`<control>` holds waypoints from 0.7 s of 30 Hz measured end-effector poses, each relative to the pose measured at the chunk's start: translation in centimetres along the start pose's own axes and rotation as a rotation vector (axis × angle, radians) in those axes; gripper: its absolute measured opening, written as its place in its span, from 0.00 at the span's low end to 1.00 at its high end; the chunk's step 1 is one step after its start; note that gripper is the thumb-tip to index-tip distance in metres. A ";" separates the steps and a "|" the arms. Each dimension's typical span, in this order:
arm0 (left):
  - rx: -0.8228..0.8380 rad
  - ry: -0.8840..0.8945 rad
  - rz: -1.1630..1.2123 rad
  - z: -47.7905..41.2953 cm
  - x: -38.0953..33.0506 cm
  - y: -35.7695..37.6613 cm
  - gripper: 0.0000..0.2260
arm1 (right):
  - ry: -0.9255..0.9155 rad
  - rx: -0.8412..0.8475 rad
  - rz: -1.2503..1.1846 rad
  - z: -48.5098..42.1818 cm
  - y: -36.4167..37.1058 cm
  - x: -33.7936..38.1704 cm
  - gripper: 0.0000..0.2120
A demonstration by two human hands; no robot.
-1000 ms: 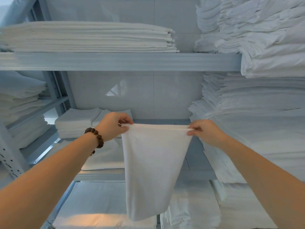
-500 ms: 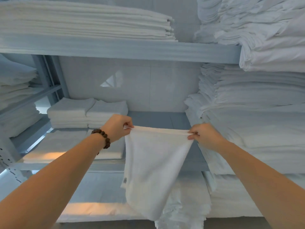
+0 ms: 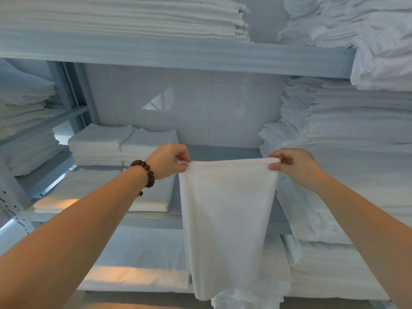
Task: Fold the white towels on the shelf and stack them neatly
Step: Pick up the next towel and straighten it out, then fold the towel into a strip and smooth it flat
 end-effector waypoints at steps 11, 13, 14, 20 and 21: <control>0.002 0.000 0.079 -15.1 11.8 4.8 0.13 | 0.109 -0.013 0.279 -16.8 7.0 -8.7 0.13; 0.016 0.026 0.034 -18.0 13.8 6.1 0.17 | 0.141 -0.022 0.287 -19.7 8.3 -10.3 0.12; 0.021 0.035 0.014 -19.4 14.7 6.8 0.18 | 0.154 -0.025 0.297 -21.1 8.8 -11.1 0.12; 0.047 -0.007 -0.028 -24.2 19.9 11.8 0.18 | 0.315 -0.015 0.432 -26.8 12.8 -17.1 0.15; 0.048 -0.020 -0.044 -24.6 21.0 12.8 0.17 | 0.327 -0.008 0.462 -27.4 13.8 -18.1 0.14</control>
Point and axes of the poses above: each hand's wrist, its own z-axis away from the middle knuckle, its own y-axis out of the palm, x = y × z, the point moved 6 cm from there along -z, towards the middle knuckle, and after that the axes turned 5 degrees about z, right-handed, at the moved point
